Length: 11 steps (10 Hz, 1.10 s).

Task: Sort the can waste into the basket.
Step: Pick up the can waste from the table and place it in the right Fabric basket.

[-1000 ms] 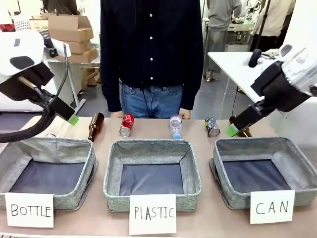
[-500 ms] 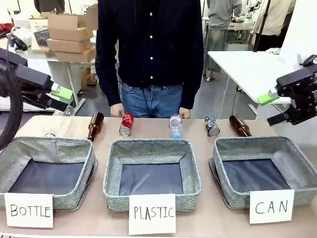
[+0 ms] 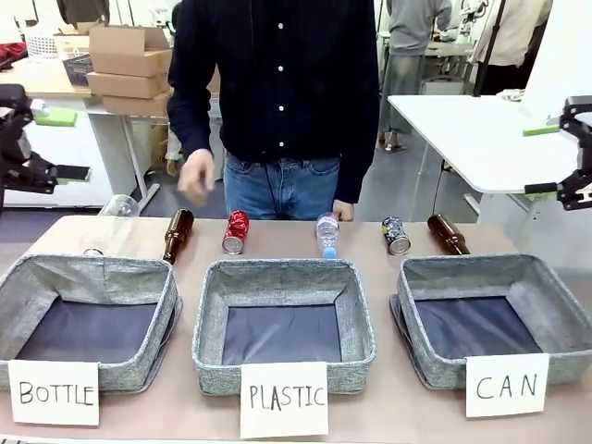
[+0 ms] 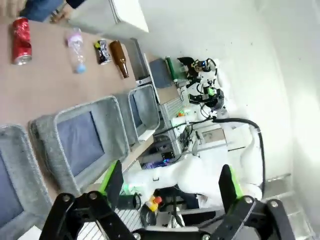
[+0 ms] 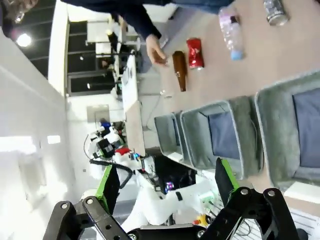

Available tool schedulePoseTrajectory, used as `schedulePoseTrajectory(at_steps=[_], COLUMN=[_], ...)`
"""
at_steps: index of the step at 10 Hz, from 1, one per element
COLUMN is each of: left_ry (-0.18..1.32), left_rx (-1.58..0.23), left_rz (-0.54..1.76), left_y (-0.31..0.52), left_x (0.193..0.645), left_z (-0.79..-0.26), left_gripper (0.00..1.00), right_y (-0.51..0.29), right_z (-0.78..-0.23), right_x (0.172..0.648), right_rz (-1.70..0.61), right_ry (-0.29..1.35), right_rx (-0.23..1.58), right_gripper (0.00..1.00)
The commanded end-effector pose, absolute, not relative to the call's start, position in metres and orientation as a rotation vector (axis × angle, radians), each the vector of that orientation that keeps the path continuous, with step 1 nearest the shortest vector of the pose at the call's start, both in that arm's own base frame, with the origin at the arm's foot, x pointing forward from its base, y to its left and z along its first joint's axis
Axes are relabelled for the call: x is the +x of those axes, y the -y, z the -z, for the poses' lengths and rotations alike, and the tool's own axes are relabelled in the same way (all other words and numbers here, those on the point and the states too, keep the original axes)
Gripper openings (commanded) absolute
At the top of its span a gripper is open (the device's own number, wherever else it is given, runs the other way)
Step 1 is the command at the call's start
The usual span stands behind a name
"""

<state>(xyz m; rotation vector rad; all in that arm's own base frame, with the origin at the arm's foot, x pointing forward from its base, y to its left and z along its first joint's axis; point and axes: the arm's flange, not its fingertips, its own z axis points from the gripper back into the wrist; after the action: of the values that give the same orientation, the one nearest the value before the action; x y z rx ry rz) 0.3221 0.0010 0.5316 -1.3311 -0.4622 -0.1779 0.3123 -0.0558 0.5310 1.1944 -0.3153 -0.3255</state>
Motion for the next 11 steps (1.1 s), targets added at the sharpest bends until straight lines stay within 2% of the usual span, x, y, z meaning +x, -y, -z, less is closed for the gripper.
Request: schedulePoseTrajectory(at_steps=[1,11], left_ry=[0.461,0.461], left_rx=[-1.277,-1.277], left_rz=[0.304,0.304], left_y=[0.0254,0.0254], left_x=[0.3177,0.3177], left_z=[-0.5382,-0.5382], left_gripper=[1.0,1.0], right_y=[0.0287,0.0287], right_z=[-0.5331,-0.5331], right_x=[0.3061,0.3061], right_rz=[0.18,0.18], right_ry=[0.247,0.247], right_rx=[1.157,1.157], right_gripper=[1.0,1.0])
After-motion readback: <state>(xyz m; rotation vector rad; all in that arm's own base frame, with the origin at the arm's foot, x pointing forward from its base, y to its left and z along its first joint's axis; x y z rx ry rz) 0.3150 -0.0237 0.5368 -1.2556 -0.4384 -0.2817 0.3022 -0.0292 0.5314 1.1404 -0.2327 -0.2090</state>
